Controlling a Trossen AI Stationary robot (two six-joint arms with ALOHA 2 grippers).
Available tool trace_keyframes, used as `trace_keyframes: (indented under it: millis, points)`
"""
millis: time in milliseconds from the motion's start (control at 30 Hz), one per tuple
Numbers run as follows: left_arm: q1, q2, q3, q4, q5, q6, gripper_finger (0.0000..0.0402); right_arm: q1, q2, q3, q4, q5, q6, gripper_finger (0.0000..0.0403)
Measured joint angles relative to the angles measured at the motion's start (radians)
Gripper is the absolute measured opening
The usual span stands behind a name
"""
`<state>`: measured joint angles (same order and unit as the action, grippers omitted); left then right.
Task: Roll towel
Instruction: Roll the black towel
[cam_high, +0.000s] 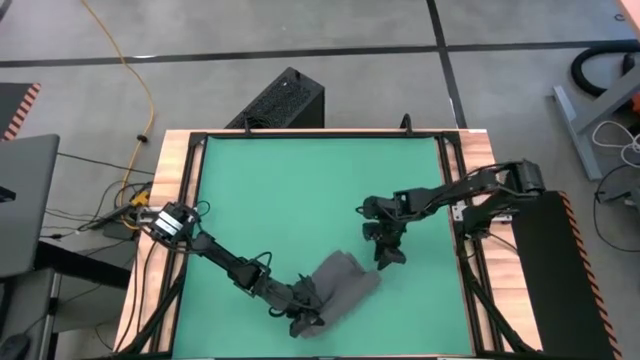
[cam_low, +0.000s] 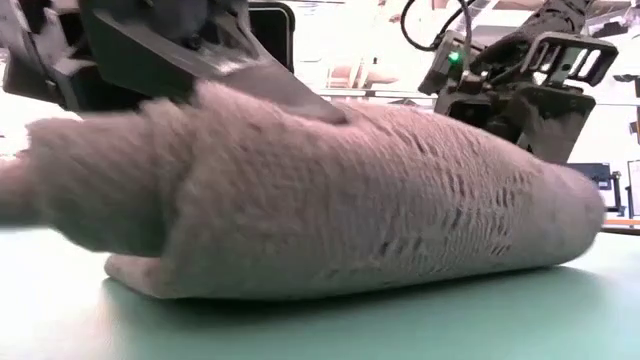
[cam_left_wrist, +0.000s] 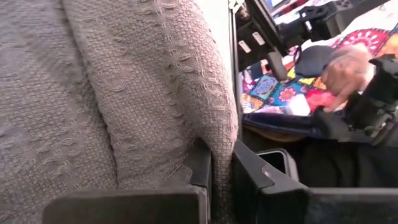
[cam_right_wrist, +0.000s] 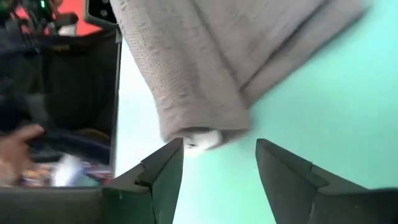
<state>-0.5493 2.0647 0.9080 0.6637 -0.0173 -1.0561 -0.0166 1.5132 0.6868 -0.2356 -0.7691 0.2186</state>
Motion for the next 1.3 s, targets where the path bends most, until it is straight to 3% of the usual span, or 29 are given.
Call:
trace_keyframes:
  millis: [233,467,533,700,933,1133,1300]
  points:
    - [-0.003,-0.001,-0.019,0.026,-0.020,-0.053,0.0013,0.168,-0.126,-0.003,0.087,0.114,-0.167,0.0219]
    - [0.011,-0.002,-0.019,0.025,0.015,-0.060,0.0013,0.435,-0.168,-0.003,0.258,0.499,-0.244,0.0202]
    - [0.015,-0.002,-0.019,0.026,0.024,-0.063,0.0013,0.480,-0.135,-0.003,0.313,0.547,-0.247,0.0195]
    - [0.019,-0.002,-0.019,0.026,0.036,-0.068,0.0013,0.488,-0.019,-0.003,0.411,0.556,-0.246,0.0172]
    - [0.018,-0.003,-0.021,0.034,0.050,-0.020,0.0016,0.413,0.109,-0.002,0.569,0.522,-0.246,0.0147]
    - [0.029,-0.029,-0.024,0.019,0.114,0.020,0.0061,0.331,0.245,0.001,0.665,0.424,-0.191,0.0134]
    - [0.061,-0.070,-0.026,-0.051,0.239,0.013,0.0081,0.261,0.395,0.024,0.771,0.288,-0.055,0.0119]
